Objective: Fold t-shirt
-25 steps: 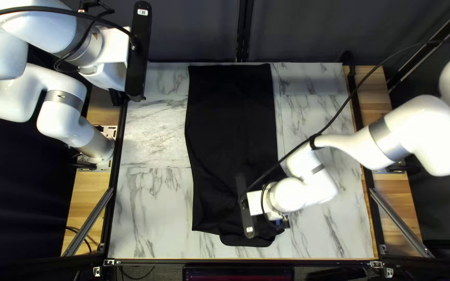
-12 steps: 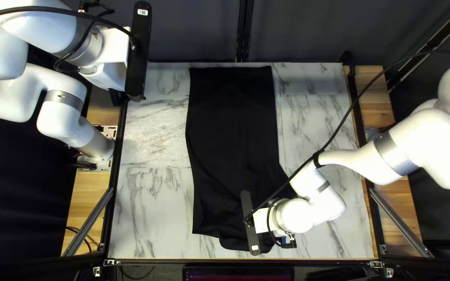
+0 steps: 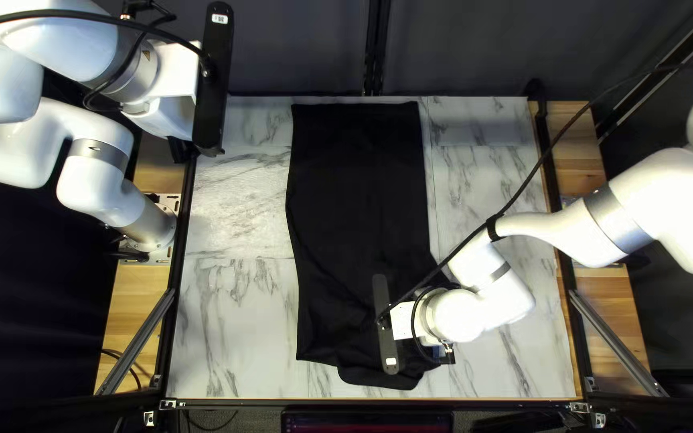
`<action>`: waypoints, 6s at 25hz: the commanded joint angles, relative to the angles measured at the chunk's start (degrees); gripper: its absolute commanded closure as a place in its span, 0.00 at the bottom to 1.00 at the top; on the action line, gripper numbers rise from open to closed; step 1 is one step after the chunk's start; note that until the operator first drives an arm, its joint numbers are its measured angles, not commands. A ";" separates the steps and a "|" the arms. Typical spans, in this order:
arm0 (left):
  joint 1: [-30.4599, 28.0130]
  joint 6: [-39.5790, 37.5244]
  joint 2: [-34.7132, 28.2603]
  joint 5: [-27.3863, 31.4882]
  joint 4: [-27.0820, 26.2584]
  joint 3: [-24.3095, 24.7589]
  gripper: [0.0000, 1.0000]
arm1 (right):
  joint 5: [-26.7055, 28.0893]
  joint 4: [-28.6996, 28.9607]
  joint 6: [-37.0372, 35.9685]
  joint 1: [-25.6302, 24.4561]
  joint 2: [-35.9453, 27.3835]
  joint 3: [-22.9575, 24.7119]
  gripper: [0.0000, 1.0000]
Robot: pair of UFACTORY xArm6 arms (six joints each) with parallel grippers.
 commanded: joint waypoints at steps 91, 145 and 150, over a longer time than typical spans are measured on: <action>0.00 0.00 0.00 0.00 0.00 0.00 0.00 | 10.43 -18.54 -0.55 3.22 0.26 -6.52 0.00; 0.00 0.00 0.00 0.00 0.00 0.00 0.00 | 9.10 33.74 -50.10 -25.78 1.17 -4.40 0.00; 0.00 0.00 0.00 0.00 0.00 0.00 0.00 | 10.31 36.09 -53.08 -27.32 4.60 -5.55 0.00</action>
